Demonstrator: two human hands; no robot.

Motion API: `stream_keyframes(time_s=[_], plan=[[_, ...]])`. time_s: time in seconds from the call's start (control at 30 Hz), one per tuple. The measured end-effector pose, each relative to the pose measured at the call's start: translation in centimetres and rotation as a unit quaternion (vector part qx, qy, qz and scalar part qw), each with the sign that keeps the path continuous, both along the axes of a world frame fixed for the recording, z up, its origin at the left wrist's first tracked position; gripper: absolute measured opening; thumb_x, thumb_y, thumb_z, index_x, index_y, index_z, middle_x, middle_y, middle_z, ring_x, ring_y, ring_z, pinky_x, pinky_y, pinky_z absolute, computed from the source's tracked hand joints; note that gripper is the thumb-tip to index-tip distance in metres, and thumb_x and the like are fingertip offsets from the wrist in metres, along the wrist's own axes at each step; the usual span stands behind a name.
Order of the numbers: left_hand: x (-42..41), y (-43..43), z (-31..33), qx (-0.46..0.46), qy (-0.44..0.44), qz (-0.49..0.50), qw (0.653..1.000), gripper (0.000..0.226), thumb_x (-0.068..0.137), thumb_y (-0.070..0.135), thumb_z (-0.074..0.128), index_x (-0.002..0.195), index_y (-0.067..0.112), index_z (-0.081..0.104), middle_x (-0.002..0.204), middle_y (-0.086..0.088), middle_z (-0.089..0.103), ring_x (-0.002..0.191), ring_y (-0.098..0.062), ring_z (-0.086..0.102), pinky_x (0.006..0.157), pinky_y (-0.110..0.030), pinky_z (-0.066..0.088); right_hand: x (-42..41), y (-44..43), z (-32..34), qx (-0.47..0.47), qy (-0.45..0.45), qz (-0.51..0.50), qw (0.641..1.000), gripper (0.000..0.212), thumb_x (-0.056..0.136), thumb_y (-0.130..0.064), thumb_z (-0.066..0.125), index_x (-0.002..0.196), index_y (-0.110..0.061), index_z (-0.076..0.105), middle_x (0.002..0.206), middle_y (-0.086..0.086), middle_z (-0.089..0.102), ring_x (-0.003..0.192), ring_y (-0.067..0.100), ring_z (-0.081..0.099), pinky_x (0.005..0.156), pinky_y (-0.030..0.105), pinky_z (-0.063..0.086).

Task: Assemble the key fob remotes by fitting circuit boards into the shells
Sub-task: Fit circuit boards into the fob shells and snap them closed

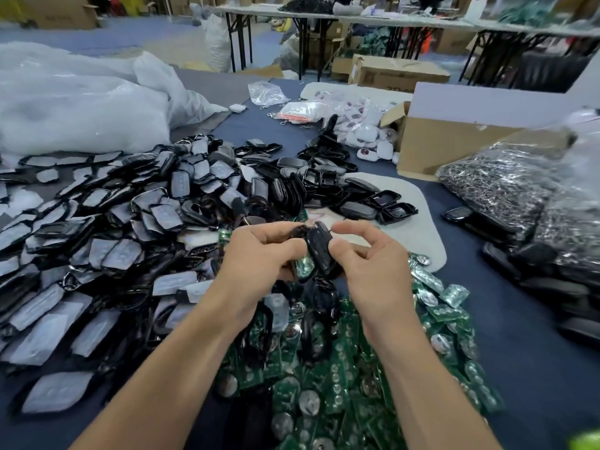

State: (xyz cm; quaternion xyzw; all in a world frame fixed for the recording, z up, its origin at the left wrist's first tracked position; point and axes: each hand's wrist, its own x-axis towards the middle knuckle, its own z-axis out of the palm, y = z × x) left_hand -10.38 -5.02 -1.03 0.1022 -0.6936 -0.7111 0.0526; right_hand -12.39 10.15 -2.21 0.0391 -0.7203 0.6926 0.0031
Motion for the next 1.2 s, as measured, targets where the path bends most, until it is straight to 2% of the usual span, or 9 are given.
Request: stream_keyframes(time_s=[0.13,0.3,0.43,0.57,0.8,0.9,1.0,1.07,1.2], plan=[[-0.4,0.0,-0.2,0.019,-0.014,-0.015,1.0,0.023,0.095,0.0,0.068,0.106,0.013,0.083,0.096,-0.012,0.081,0.078,-0.02,0.077,0.062,-0.024,0.059,-0.4,0.9,-0.1,0.083,0.041,0.008,0.996,0.014,0.096,-0.022,0.064,0.095,-0.035,0.061,0.062,0.014,0.066,0.044,0.012,0.035,0.04,0.024,0.032],[-0.5,0.0,-0.7,0.009,-0.014,-0.039,0.999,0.019,0.093,0.007,0.073,0.109,0.014,0.083,0.103,-0.018,0.08,0.089,-0.028,0.075,0.083,-0.048,0.064,-0.5,1.0,-0.1,0.082,0.029,0.014,0.996,0.012,0.096,-0.02,0.065,0.093,-0.03,0.059,0.054,0.0,0.056,0.041,0.012,0.031,0.039,0.022,0.028],[-0.5,-0.2,-0.8,0.057,-0.012,-0.051,0.997,0.019,0.082,0.009,0.079,0.099,0.014,0.084,0.097,-0.019,0.08,0.082,-0.028,0.078,0.076,-0.039,0.064,-0.1,0.8,0.0,0.093,0.033,0.031,0.995,0.012,0.094,-0.022,0.068,0.084,-0.023,0.061,0.051,-0.004,0.056,0.041,0.012,0.035,0.04,0.023,0.032],[-0.7,0.1,-1.0,0.046,0.009,0.006,0.999,0.018,0.081,0.002,0.078,0.09,0.017,0.084,0.093,-0.021,0.078,0.077,-0.022,0.075,0.069,-0.032,0.063,0.2,0.3,0.1,0.146,0.091,-0.005,0.985,0.013,0.086,-0.019,0.078,0.082,-0.028,0.069,0.073,-0.017,0.073,0.066,0.005,0.068,0.062,0.015,0.053],[-0.7,-0.1,-1.1,0.038,0.038,0.011,0.999,0.023,0.087,-0.002,0.077,0.088,0.019,0.085,0.09,-0.009,0.081,0.078,-0.015,0.076,0.068,-0.024,0.06,0.6,-0.1,-0.1,0.174,0.069,0.012,0.982,0.029,0.077,-0.017,0.085,0.093,-0.034,0.068,0.089,-0.025,0.07,0.091,-0.011,0.067,0.075,0.004,0.049],[-0.7,-0.4,-1.1,0.042,0.019,-0.026,0.999,0.014,0.082,0.021,0.08,0.096,0.021,0.085,0.101,-0.012,0.081,0.089,-0.023,0.075,0.088,-0.046,0.062,0.5,0.1,0.2,0.111,0.034,0.017,0.993,0.029,0.079,-0.008,0.082,0.094,-0.028,0.068,0.088,-0.014,0.077,0.085,0.0,0.073,0.075,0.018,0.058],[-0.7,-0.4,-0.9,0.073,0.012,-0.023,0.997,0.025,0.077,0.029,0.079,0.099,0.019,0.084,0.104,-0.018,0.08,0.091,-0.033,0.075,0.09,-0.059,0.061,0.4,0.2,0.5,-0.091,-0.081,0.052,0.991,0.032,0.084,0.007,0.075,0.106,-0.015,0.069,0.095,0.004,0.081,0.081,0.021,0.077,0.074,0.034,0.065],[-0.8,-0.3,-0.9,0.078,0.017,0.008,0.997,0.024,0.074,0.03,0.08,0.095,0.021,0.085,0.102,-0.018,0.08,0.09,-0.035,0.07,0.082,-0.05,0.062,0.1,0.3,0.6,-0.239,-0.165,0.105,0.951,0.037,0.091,0.013,0.065,0.121,-0.008,0.066,0.107,0.01,0.08,0.094,0.022,0.078,0.081,0.033,0.064],[-0.9,-0.5,-0.8,0.097,0.011,0.049,0.994,0.022,0.072,0.028,0.08,0.091,0.02,0.085,0.1,-0.016,0.081,0.092,-0.034,0.065,0.074,-0.035,0.048,-0.5,1.1,0.5,-0.377,-0.252,0.173,0.874,0.042,0.089,0.013,0.056,0.127,-0.003,0.064,0.119,0.018,0.076,0.107,0.028,0.075,0.092,0.04,0.062]])
